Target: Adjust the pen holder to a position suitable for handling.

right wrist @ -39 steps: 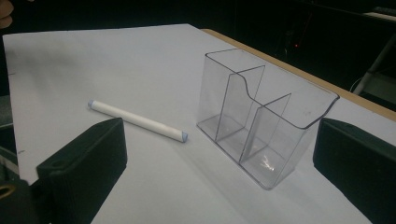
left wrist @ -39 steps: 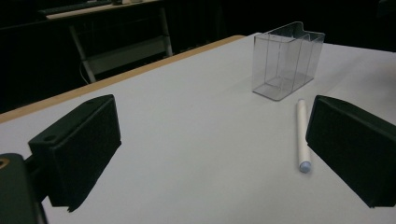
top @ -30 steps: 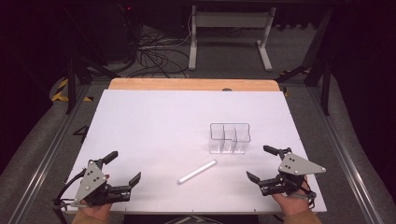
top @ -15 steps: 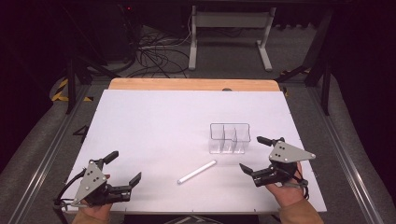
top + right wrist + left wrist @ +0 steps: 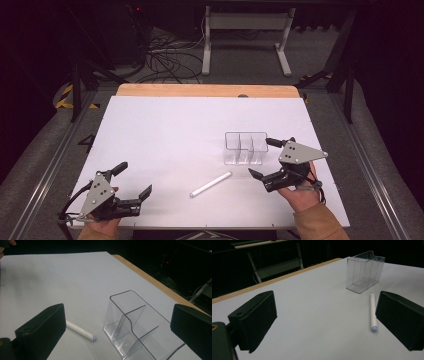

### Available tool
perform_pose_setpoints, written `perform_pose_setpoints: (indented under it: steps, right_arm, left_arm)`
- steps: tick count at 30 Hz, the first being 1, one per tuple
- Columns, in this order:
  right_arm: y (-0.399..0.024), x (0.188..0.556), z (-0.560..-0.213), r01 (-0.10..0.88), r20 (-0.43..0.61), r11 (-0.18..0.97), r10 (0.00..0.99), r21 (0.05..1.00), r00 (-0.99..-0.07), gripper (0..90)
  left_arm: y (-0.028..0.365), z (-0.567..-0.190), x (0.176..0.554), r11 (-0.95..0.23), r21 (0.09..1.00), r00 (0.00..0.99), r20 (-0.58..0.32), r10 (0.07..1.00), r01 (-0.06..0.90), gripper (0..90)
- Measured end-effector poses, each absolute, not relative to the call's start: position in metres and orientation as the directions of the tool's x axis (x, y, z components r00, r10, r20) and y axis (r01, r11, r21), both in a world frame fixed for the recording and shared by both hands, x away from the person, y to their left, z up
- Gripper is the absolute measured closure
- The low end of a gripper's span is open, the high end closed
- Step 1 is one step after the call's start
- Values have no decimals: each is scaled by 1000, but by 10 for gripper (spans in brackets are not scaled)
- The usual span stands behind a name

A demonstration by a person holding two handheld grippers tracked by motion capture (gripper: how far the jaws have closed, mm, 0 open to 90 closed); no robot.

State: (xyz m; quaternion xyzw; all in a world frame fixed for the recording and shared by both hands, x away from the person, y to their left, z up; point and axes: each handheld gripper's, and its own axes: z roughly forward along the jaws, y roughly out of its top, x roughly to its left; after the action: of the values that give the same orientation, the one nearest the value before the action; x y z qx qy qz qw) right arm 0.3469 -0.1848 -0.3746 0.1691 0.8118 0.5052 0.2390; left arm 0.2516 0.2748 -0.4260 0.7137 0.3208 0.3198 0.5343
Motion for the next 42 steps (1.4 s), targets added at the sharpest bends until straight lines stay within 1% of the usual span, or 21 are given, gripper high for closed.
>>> perform_pose_setpoints:
  steps: [6,10,16,18,21,24,25,33,35,36,41,42]
  right_arm:
    - [-181,352,-369,40,-215,471,475,881,-853,8]
    - [-179,357,-364,53,-223,516,457,855,-861,53]
    - [-174,368,-360,63,-249,596,426,800,-870,147]
    - [-173,370,-360,64,-253,609,420,791,-872,155]
    - [-166,377,-359,59,-280,669,386,741,-879,220]
    - [-162,383,-361,69,-284,703,373,708,-883,249]
    - [-161,386,-361,58,-295,724,351,687,-889,258]
    - [-152,397,-365,58,-306,775,316,629,-898,303]
    - [-150,401,-368,71,-306,795,313,603,-899,332]
    - [-148,402,-369,86,-303,794,326,602,-895,341]
    - [-144,410,-372,106,-279,803,323,586,-904,419]
    - [-144,413,-373,99,-268,812,301,575,-915,433]
  left_arm:
    - [274,-426,252,-227,967,590,117,799,115,44]
    - [274,-426,251,-227,967,590,119,799,113,44]
    - [275,-426,252,-229,967,590,119,799,115,44]
    - [275,-426,252,-231,966,589,122,799,114,44]
    - [275,-426,252,-235,965,589,124,798,115,44]
    - [275,-426,252,-237,965,589,127,798,114,44]
    - [275,-426,252,-235,965,589,126,798,112,44]
    - [275,-426,252,-232,966,587,122,801,114,44]
    - [275,-426,252,-233,965,587,123,800,116,44]
    - [275,-426,252,-234,965,587,123,800,116,44]
    - [275,-426,252,-236,965,587,125,800,117,44]
    - [275,-426,252,-236,965,587,125,800,117,44]
